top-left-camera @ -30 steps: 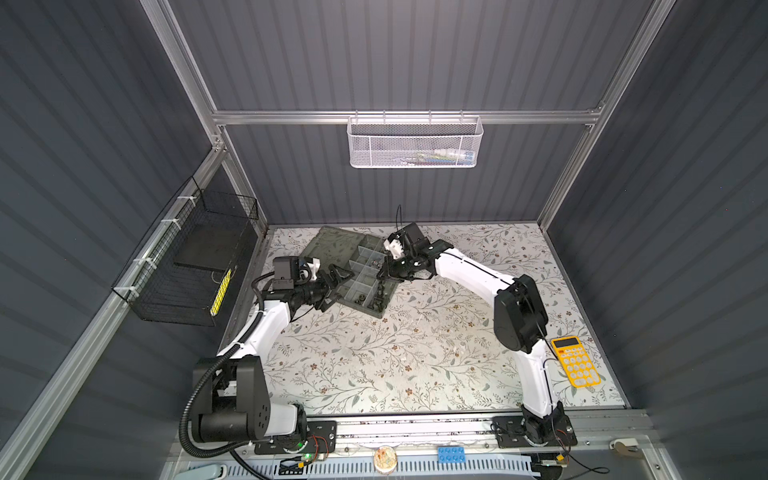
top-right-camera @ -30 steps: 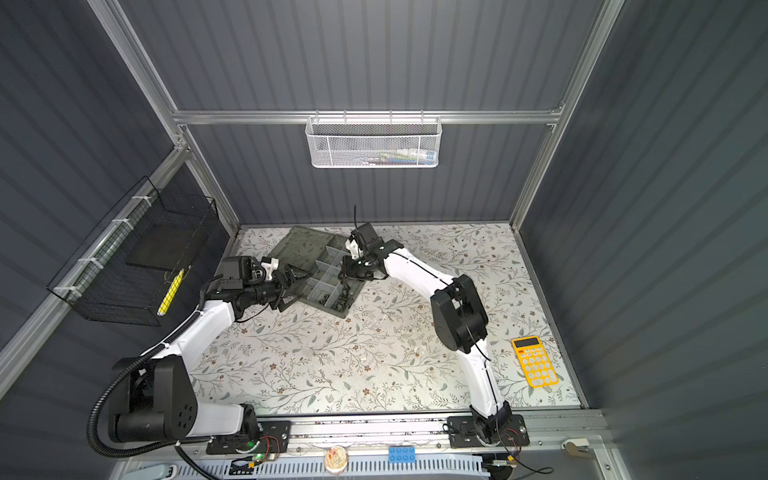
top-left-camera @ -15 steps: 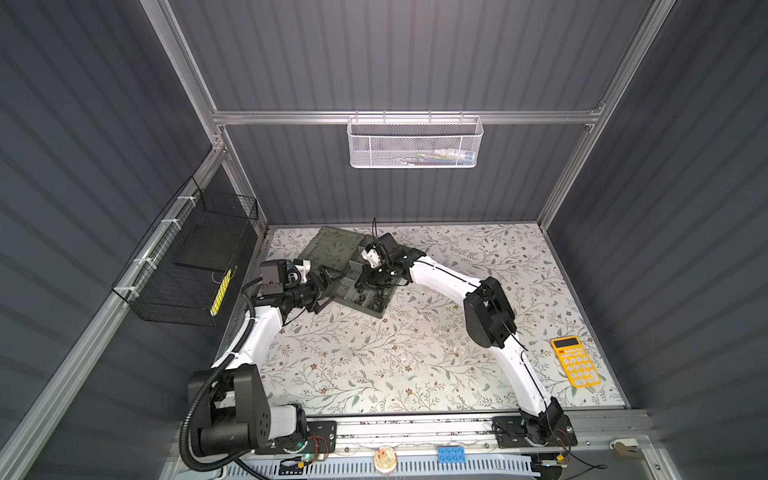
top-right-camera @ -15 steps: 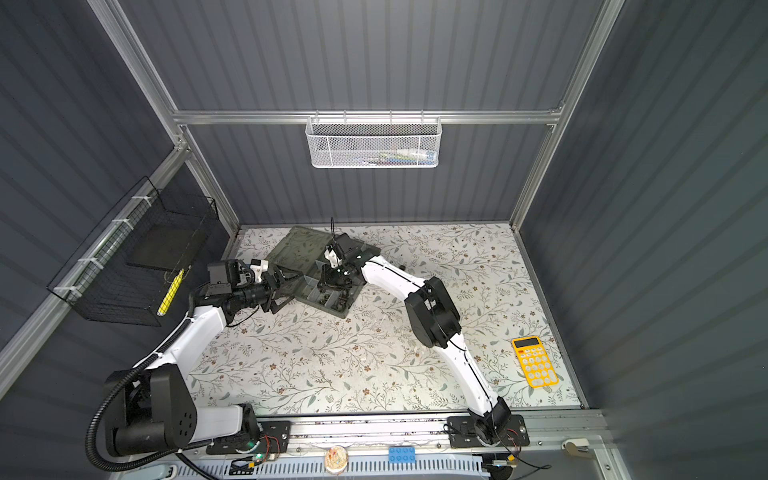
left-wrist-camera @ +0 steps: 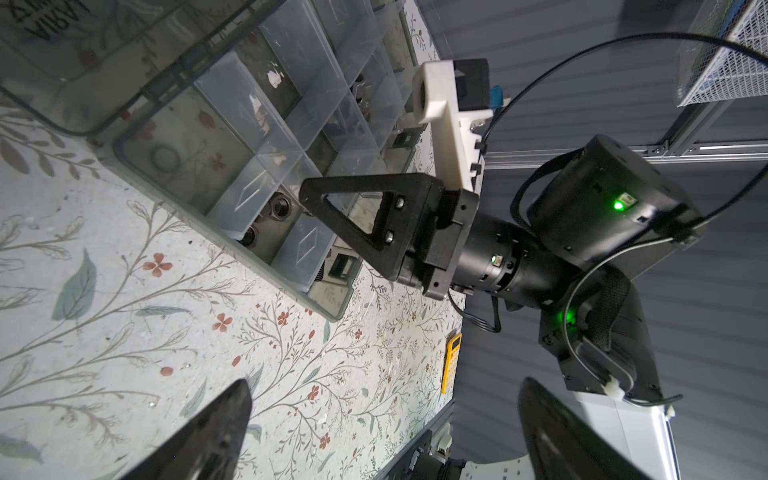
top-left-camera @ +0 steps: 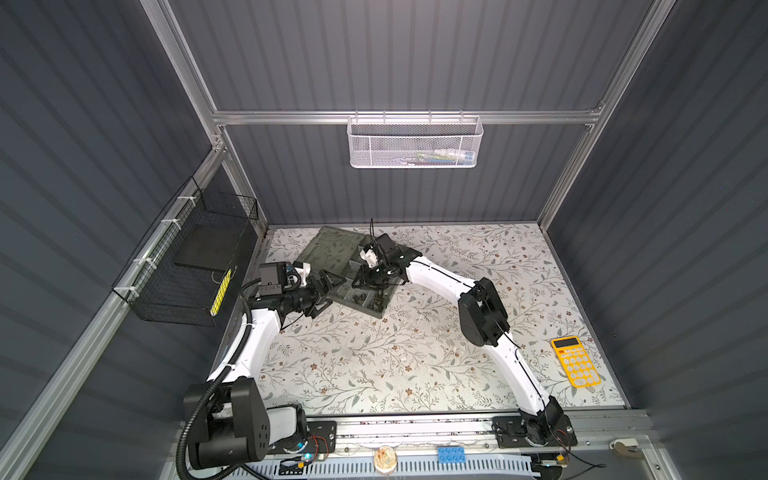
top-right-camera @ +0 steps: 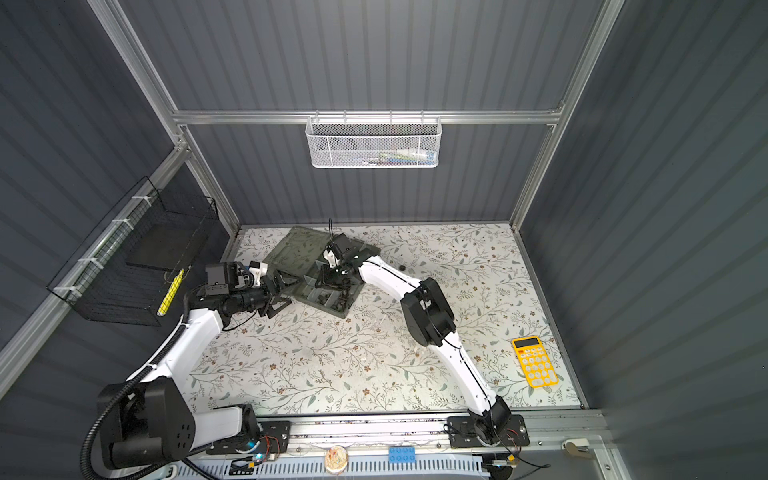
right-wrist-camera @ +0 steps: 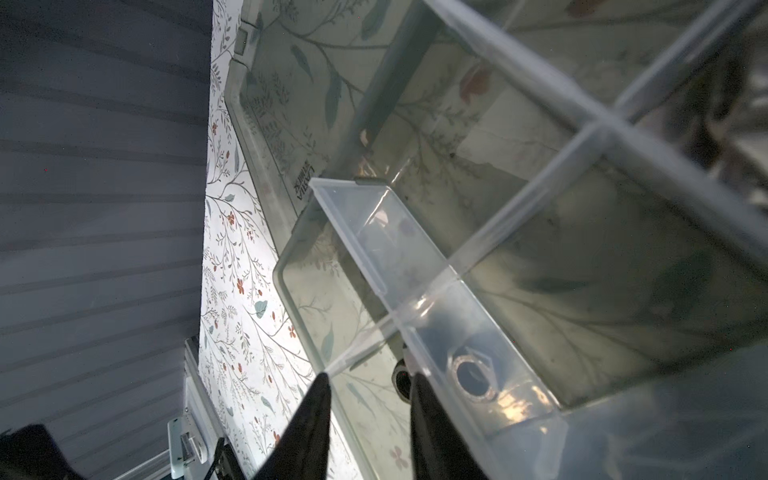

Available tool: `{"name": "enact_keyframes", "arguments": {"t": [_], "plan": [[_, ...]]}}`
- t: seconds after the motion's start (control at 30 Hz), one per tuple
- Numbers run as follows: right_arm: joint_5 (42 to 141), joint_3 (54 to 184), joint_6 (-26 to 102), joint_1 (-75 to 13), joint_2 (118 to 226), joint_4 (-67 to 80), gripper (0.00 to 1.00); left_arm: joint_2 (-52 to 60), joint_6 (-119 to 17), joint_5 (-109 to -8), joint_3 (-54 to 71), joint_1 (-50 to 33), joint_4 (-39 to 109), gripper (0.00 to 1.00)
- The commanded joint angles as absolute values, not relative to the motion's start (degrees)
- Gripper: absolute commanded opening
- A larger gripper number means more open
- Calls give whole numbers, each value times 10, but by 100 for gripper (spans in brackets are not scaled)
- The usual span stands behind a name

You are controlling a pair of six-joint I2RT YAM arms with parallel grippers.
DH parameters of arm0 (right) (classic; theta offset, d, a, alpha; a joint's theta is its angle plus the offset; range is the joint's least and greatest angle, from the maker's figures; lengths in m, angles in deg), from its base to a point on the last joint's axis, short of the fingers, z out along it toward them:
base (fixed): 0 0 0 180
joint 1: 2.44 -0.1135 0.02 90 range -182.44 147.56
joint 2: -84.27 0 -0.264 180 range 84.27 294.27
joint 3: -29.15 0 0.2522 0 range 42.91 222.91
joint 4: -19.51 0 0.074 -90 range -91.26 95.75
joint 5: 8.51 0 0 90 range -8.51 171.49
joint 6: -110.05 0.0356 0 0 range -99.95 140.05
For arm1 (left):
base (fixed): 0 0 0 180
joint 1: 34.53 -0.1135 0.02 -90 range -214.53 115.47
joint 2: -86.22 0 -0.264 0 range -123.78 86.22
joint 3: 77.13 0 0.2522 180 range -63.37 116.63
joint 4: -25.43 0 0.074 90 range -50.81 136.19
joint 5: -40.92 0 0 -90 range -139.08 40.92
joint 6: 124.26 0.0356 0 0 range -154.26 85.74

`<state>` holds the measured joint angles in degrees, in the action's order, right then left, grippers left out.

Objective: Sort the screws and nuts into containers
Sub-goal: 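Open the right gripper to drop the nut into the compartment, then move the right gripper back to the last black nut and grasp it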

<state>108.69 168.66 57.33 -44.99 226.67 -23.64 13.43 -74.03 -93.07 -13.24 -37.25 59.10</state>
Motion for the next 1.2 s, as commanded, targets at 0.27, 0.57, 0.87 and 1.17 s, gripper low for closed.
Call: {"name": "enact_keyframes", "arguments": {"t": [0.27,0.57,0.87,1.17], "plan": [[981,1562,477,-390,2067,-266,59,112,-746,-845,-69,-237,578,100],[858,1461,282,-274,1996,-331,71,68,-758,-822,-39,-182,553,100],[738,1457,84,-264,2054,-356,73,18,-768,-815,-16,-137,531,100],[747,1535,15,-252,2147,-382,75,9,-759,-806,-8,-128,547,100]]}}
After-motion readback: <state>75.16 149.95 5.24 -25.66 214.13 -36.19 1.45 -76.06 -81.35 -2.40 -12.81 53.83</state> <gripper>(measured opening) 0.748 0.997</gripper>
